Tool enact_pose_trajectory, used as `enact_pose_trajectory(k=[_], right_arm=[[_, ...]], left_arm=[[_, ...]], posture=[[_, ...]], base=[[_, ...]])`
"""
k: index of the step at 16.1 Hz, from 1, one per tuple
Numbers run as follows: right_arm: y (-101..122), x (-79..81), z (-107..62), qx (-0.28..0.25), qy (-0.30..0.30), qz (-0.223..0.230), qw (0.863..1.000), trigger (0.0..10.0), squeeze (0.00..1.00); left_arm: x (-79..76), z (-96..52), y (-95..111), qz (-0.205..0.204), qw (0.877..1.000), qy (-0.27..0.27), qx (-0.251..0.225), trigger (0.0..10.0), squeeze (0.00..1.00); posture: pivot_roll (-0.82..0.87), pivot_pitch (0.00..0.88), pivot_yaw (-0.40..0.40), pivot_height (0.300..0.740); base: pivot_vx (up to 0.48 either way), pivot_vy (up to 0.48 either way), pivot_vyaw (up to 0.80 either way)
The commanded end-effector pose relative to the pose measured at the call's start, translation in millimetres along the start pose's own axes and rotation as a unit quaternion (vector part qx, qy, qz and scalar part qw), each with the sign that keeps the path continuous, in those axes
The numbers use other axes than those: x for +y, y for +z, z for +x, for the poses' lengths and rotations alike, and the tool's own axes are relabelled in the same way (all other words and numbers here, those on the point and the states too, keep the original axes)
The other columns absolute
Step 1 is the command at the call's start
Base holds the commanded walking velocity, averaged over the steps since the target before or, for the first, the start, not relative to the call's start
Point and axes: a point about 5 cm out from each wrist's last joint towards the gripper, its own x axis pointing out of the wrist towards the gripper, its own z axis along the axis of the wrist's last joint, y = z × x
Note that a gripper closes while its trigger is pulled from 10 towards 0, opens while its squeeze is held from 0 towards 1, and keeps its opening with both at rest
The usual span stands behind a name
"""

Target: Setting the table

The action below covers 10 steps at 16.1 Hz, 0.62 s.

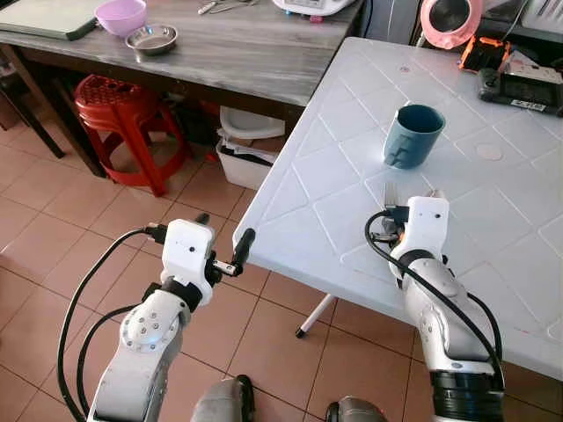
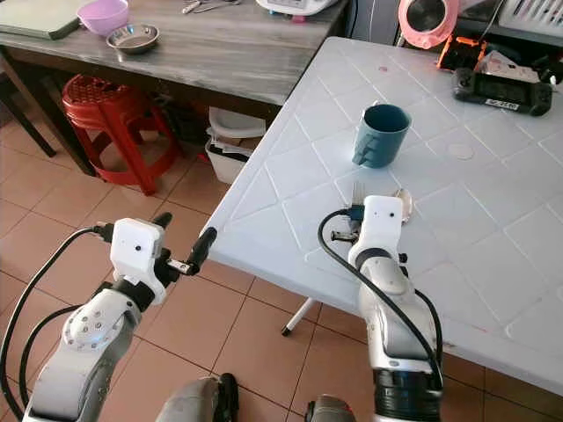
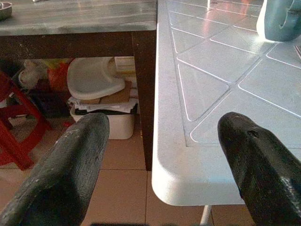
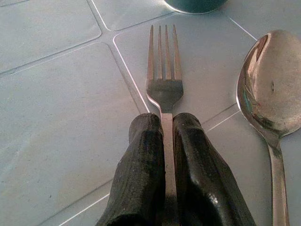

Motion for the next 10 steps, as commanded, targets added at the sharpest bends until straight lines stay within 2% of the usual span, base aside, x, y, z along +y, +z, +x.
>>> enact_pose_trajectory(k=[1, 2, 3, 4, 7, 10], right_arm=[[-8, -2.2, -0.9, 0.016, -0.008, 0.002, 1.000, 2.5, 0.00], [-10, -3.2, -1.4, 0.017, -0.009, 0.001, 1.000, 0.0, 0.00], [-11, -3.2, -1.2, 0.019, -0.008, 0.002, 1.000, 0.3, 0.00], [-11, -3.1, -1.2, 0.018, -0.009, 0.004, 1.000, 10.0, 0.00], [0, -2.7, -3.3, -0.031, -0.030, -0.009, 0.999, 10.0, 0.00], [13, -4.5, -13.3, -0.082, -0.041, -0.001, 0.996, 10.0, 0.00]], left_arm=[[1.3, -0.3, -2, 0.002, 1.000, 0.004, 0.004, 10.0, 0.00], [1.0, -0.4, -4, 0.002, 1.000, 0.004, 0.006, 10.0, 0.00], [0.9, 0.1, -4, 0.002, 1.000, 0.004, 0.007, 10.0, 0.00], [1.0, 0.9, -5, 0.001, 1.000, 0.005, 0.007, 10.0, 0.00], [4.2, 3.9, -1, -0.008, 1.000, 0.022, -0.011, 10.0, 0.00], [10.3, 8.5, 6, -0.016, 0.998, 0.048, -0.039, 10.0, 0.00]], posture=[[0.05, 0.087, 0.041, 0.740], [0.04, 0.079, 0.040, 0.740], [0.04, 0.070, 0.040, 0.740], [0.04, 0.066, 0.038, 0.740], [0.04, 0.047, 0.036, 0.740], [0.03, 0.027, 0.036, 0.740]], base=[[0.000, 0.000, 0.00], [0.000, 0.000, 0.00], [0.000, 0.000, 0.00], [0.000, 0.000, 0.00], [0.000, 0.000, 0.00], [0.000, 0.000, 0.00]])
